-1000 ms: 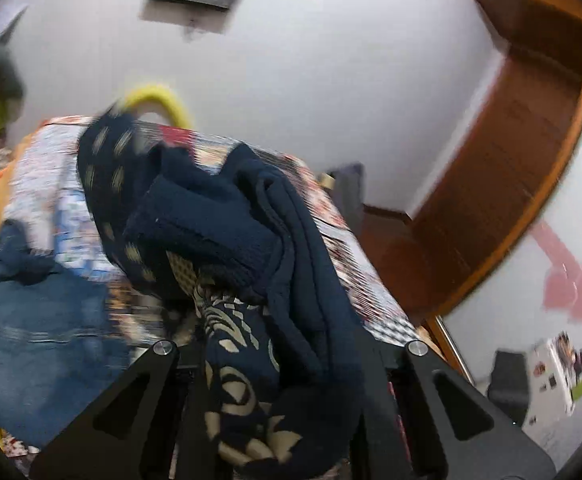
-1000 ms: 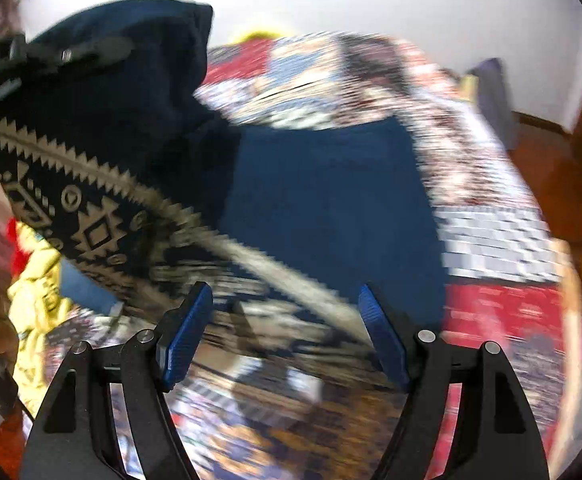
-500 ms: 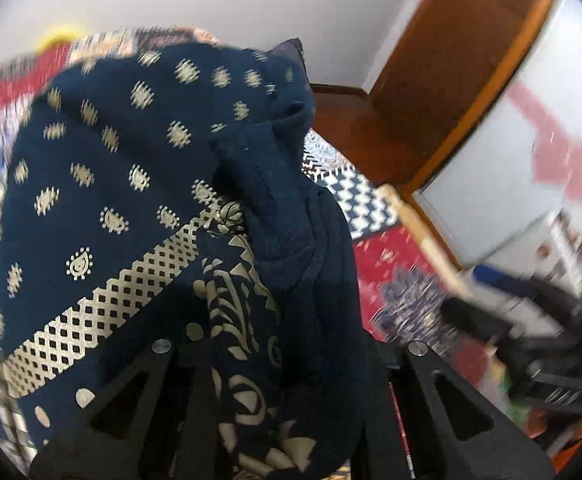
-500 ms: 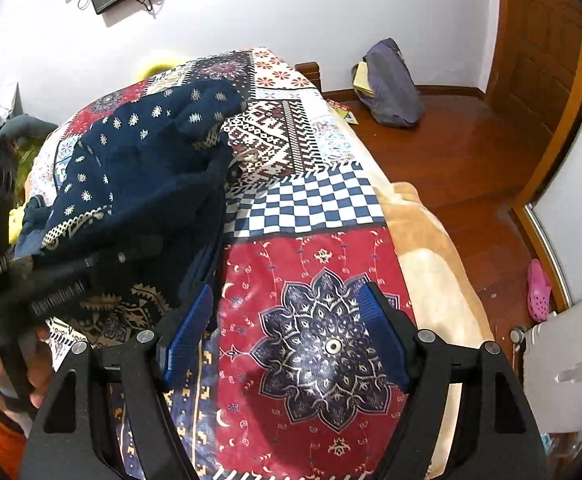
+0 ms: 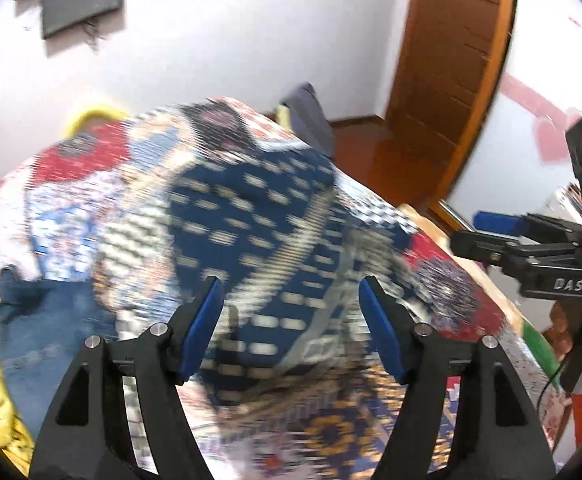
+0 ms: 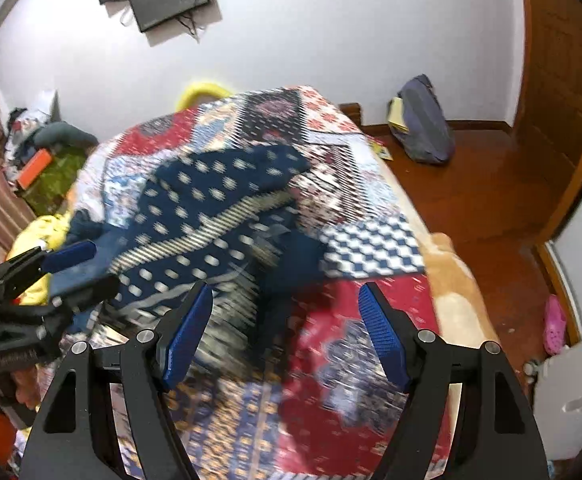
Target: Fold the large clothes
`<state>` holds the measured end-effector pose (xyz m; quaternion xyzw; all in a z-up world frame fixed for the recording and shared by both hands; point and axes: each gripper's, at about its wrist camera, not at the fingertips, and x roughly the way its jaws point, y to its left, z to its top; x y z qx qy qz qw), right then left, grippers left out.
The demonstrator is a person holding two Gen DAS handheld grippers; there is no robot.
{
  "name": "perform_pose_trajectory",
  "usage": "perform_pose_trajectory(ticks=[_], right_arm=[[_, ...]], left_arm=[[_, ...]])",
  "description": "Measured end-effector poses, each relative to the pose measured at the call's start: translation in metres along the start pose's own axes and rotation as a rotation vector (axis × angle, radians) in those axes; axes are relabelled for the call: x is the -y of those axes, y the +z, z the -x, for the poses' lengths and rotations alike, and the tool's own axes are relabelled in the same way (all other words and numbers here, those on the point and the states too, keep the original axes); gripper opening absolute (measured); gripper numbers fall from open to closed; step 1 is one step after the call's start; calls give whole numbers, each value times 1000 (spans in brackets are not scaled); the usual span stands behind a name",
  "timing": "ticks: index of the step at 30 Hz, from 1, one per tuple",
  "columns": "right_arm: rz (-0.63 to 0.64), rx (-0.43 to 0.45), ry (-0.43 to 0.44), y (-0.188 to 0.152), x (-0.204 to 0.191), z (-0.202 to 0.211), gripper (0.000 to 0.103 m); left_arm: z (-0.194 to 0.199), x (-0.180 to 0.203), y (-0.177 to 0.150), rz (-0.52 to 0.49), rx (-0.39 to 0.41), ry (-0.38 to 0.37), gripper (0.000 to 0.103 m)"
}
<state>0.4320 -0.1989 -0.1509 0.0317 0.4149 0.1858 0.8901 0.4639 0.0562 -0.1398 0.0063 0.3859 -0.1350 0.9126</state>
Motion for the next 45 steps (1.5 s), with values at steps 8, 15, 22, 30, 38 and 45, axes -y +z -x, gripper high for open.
perform_pose_trajectory(ticks=[8, 15, 22, 30, 38, 45], right_arm=[[76, -45, 66, 12, -45, -49, 73], [75, -163, 39, 24, -44, -117, 73], [22, -210, -42, 39, -13, -152, 73], [-47, -176, -26, 29, 14, -124, 73], [-89, -190, 144, 9, 11, -98, 73], [-161, -267, 226, -22, 16, -109, 73]], left_arm=[[-28, -50, 14, 105, -67, 82, 76], [-93, -64, 36, 170, -87, 56, 77], [-133, -81, 53, 194, -57, 171, 86], [-100, -102, 43, 263, -17, 188, 86], [-60, -92, 12, 190, -72, 90, 86], [-69, -72, -18, 235, -189, -163, 86]])
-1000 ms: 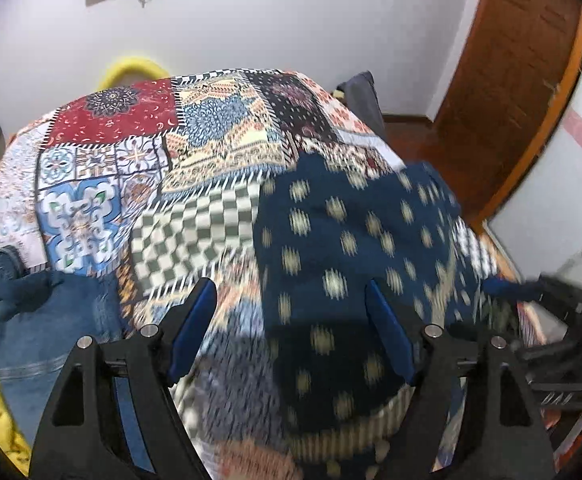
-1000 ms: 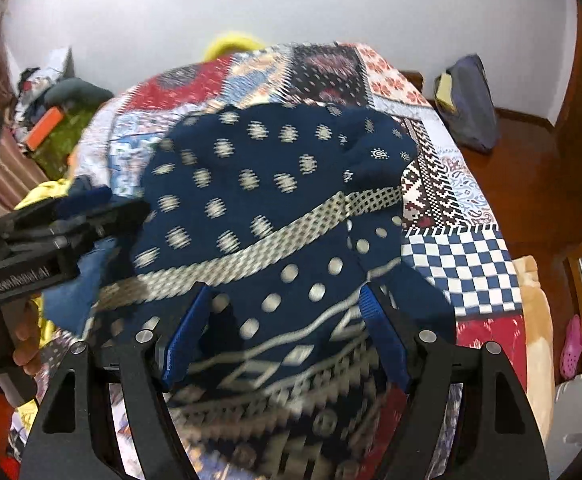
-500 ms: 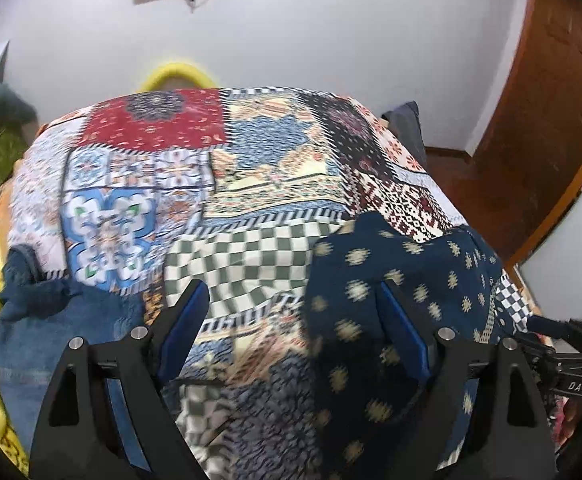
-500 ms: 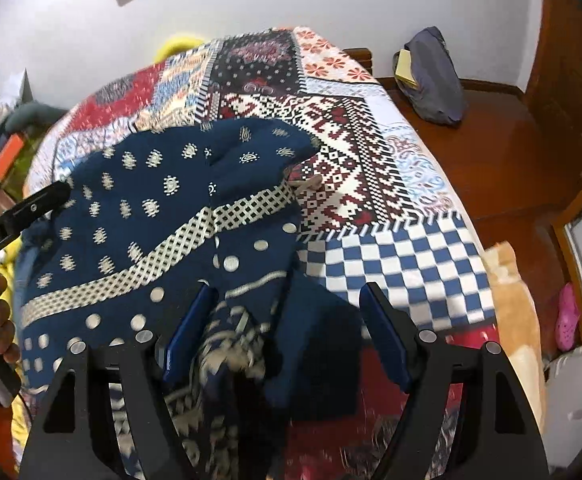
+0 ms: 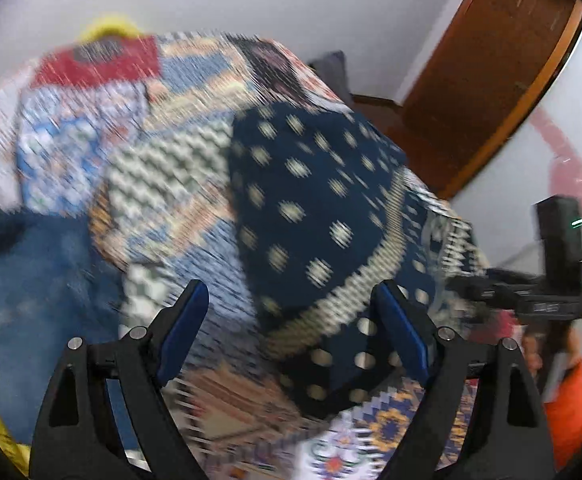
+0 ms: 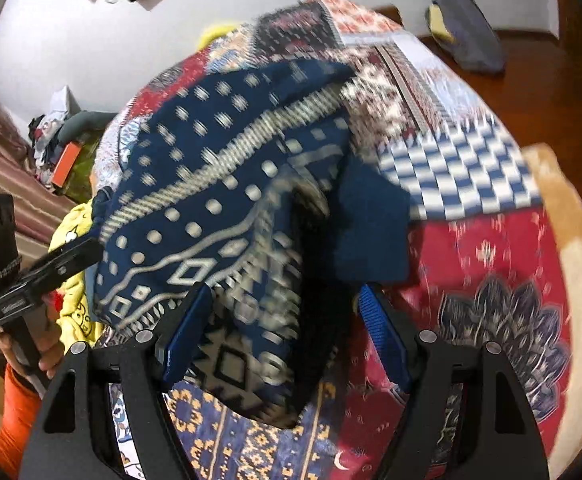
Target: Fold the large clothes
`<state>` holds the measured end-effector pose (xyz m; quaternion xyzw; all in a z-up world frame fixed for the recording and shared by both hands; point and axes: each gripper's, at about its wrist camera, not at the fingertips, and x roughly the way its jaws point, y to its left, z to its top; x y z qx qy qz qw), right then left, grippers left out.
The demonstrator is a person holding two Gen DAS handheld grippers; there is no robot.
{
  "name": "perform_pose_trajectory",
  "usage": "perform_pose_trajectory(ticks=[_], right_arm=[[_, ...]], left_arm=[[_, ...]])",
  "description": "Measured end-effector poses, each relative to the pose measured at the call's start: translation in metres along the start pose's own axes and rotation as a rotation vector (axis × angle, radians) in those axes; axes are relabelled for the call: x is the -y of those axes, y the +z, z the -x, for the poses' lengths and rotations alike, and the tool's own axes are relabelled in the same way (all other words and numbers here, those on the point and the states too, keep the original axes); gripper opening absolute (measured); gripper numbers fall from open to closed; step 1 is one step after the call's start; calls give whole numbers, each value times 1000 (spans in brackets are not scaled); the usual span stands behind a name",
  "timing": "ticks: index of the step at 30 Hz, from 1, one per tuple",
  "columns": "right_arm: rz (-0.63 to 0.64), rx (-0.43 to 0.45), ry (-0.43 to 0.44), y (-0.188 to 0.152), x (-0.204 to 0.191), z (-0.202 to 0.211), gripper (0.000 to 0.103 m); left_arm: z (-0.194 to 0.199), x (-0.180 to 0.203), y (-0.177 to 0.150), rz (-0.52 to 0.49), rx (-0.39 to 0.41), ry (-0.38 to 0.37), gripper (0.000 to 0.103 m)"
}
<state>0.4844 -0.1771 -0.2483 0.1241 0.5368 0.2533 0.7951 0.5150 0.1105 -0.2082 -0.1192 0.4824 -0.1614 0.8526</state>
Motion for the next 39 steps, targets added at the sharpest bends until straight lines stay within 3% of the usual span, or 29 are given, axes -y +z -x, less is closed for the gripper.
perform_pose_trajectory(ticks=[5, 12, 21, 24, 29, 33, 36, 39], right_arm=[[-95, -44, 64, -4, 19, -14, 73], [-153, -64, 200, 20, 21, -34, 77], [-175, -47, 250, 36, 19, -46, 78], [-162, -34, 241, 34, 17, -44, 72], [-158, -24, 257, 26, 13, -38, 43], [-138, -35, 275, 20, 1, -30, 33], [-55, -20, 234, 16, -31, -18, 27], [-4, -2, 278, 17, -69, -3, 24]], left_arm=[[-25, -21, 2, 150, -53, -122, 96], [-51, -29, 17, 239, -86, -247, 101], [-90, -27, 41, 306, -131, -285, 101], [-87, -21, 42, 280, -112, -264, 94], [-68, -9, 37, 216, -72, -221, 70], [-41, -1, 27, 159, -39, -169, 63], [-10, 2, 23, 129, -9, -155, 60], [23, -4, 22, 129, 26, -163, 59]])
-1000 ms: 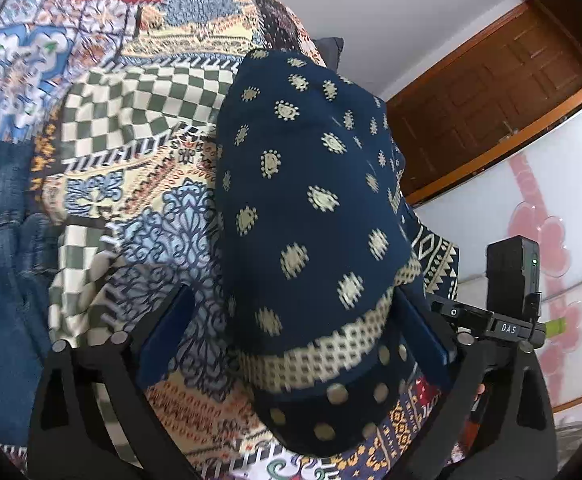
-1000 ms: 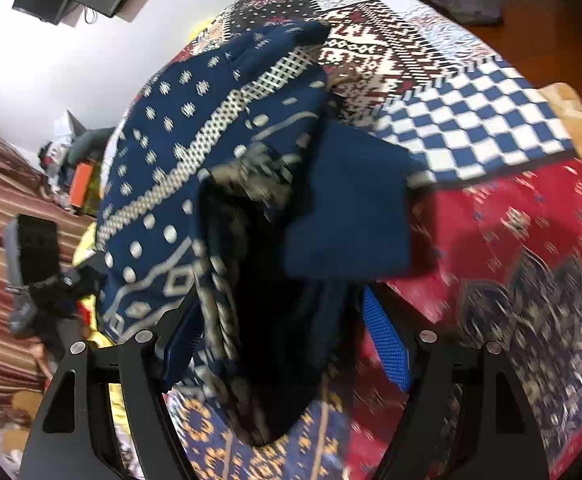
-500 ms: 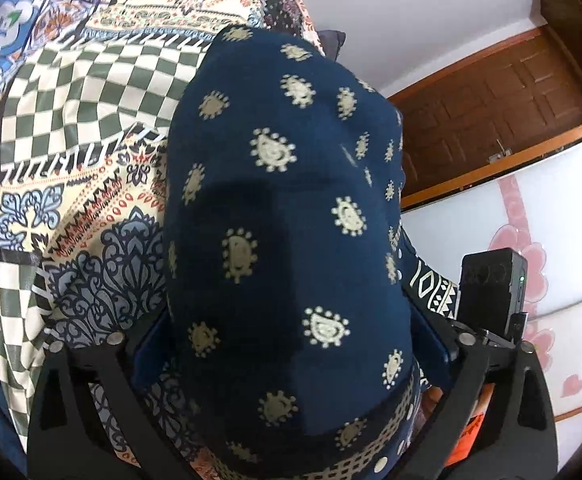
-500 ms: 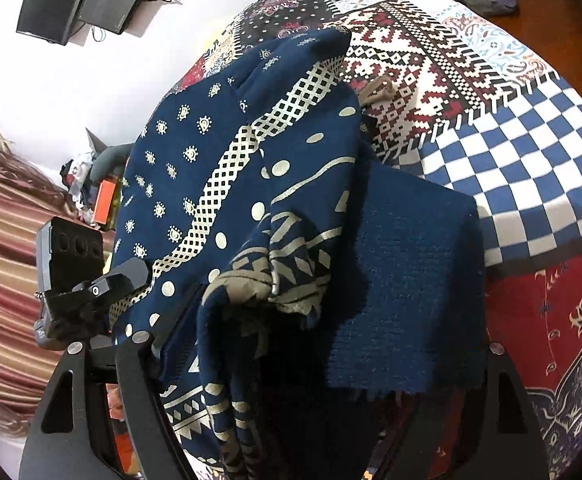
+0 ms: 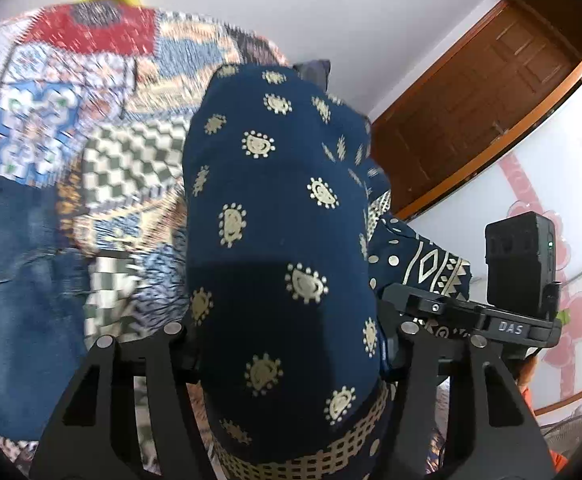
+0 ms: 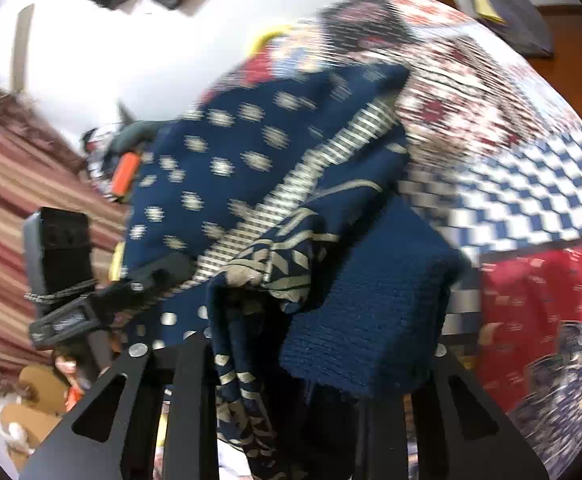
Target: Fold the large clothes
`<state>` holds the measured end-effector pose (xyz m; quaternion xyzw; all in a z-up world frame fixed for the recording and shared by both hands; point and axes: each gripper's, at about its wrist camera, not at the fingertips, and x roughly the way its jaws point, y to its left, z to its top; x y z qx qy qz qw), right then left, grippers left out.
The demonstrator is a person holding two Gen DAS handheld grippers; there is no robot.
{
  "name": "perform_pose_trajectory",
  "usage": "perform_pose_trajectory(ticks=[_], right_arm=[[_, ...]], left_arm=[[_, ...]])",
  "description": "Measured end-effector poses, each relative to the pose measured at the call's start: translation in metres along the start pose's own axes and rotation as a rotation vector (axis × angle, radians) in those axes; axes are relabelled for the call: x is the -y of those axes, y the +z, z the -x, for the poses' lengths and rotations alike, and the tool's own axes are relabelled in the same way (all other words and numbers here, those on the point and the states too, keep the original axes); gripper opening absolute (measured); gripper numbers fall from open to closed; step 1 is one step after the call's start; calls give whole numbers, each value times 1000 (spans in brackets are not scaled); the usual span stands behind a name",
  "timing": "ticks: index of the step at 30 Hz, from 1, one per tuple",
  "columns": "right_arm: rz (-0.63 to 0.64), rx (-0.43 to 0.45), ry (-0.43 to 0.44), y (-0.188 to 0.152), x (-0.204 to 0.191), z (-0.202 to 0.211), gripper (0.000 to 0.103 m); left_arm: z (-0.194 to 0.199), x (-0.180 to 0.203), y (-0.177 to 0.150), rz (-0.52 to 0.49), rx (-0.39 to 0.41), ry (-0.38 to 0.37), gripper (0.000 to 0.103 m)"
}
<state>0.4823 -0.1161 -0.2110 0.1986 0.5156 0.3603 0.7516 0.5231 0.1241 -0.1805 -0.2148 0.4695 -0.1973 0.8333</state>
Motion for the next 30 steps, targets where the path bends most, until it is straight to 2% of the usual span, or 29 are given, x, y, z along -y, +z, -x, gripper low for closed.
perform_pose_trajectory(ticks=[6, 13, 18, 23, 25, 27, 30], right_arm=[[138, 19, -17, -1, -85, -5, 24], [169, -3, 16, -3, -129, -53, 24], [187, -67, 1, 3, -149, -116, 24], [182, -169, -36, 1, -149, -190, 24], [171, -213, -40, 0, -140, -214, 24], [179, -243, -27, -4, -135, -229, 25], [228, -248, -29, -13, -137, -230, 28]], left_arm=[[76, -29, 1, 44, 81, -10, 54], [138, -80, -11, 70, 154, 18, 53], [143, -151, -21, 146, 150, 27, 53], [126, -235, -38, 287, 71, 51, 55], [115, -271, -51, 373, 40, 16, 56], [109, -292, -65, 410, 34, -35, 58], [113, -296, -76, 386, 62, -63, 62]])
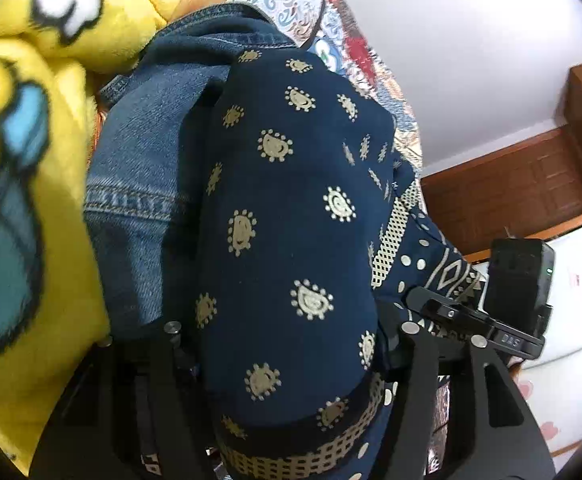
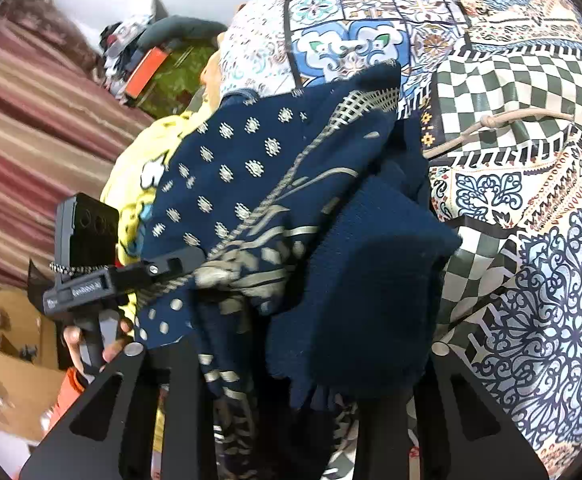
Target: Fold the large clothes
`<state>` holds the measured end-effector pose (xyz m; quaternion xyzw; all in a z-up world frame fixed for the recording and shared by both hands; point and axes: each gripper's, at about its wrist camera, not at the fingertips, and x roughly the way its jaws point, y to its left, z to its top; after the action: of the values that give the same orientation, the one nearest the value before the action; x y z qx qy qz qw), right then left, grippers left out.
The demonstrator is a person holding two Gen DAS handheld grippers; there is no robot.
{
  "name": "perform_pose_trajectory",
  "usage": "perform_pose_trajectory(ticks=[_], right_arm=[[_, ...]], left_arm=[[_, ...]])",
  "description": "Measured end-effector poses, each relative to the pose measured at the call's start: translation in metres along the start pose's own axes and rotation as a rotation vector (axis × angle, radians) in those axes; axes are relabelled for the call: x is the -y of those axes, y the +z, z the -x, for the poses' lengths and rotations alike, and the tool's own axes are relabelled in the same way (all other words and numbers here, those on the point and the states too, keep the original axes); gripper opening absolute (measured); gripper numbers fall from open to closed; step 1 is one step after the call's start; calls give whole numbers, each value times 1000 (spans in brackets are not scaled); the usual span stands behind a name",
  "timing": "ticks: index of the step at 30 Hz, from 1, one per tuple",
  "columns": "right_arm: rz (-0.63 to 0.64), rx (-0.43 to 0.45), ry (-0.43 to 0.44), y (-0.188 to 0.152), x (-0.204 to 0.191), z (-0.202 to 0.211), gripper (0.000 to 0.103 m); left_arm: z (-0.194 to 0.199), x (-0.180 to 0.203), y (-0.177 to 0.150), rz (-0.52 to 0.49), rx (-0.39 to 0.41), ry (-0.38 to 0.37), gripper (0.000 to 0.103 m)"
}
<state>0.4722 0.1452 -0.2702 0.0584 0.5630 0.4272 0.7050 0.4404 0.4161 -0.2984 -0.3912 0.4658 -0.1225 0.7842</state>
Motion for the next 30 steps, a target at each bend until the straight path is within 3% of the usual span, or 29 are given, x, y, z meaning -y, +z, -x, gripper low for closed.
perform_pose_trajectory(ticks=[3, 5, 7, 10, 16, 19, 22, 24, 27, 30], right_arm=[[33, 0, -33, -10, 1, 8, 43], [55, 30, -102, -10, 1, 19, 54], [68, 53, -142, -17, 0, 31, 55], [47, 92, -191, -27, -1, 49, 58], [140, 122, -309, -49, -30, 52, 58], [120, 101, -342, -66, -25, 44, 58], [64, 85, -321, -80, -18, 48, 58], [44, 94, -312, -86, -18, 61, 58], [61, 135, -319, -94, -29, 89, 58], [97, 230, -303, -102, -57, 127, 58]], left_arm=[[7, 13, -7, -66, 27, 79, 72], [15, 30, -12, -139, 66, 184, 77], [25, 50, -21, -226, 109, 302, 81], [32, 73, -39, -319, 129, 417, 82], [21, 78, -75, -438, 110, 553, 88], [27, 73, -88, -387, 132, 569, 90], [33, 68, -97, -314, 128, 547, 89], [36, 69, -104, -300, 131, 570, 89], [52, 81, -119, -309, 158, 620, 89], [82, 101, -129, -309, 226, 600, 89]])
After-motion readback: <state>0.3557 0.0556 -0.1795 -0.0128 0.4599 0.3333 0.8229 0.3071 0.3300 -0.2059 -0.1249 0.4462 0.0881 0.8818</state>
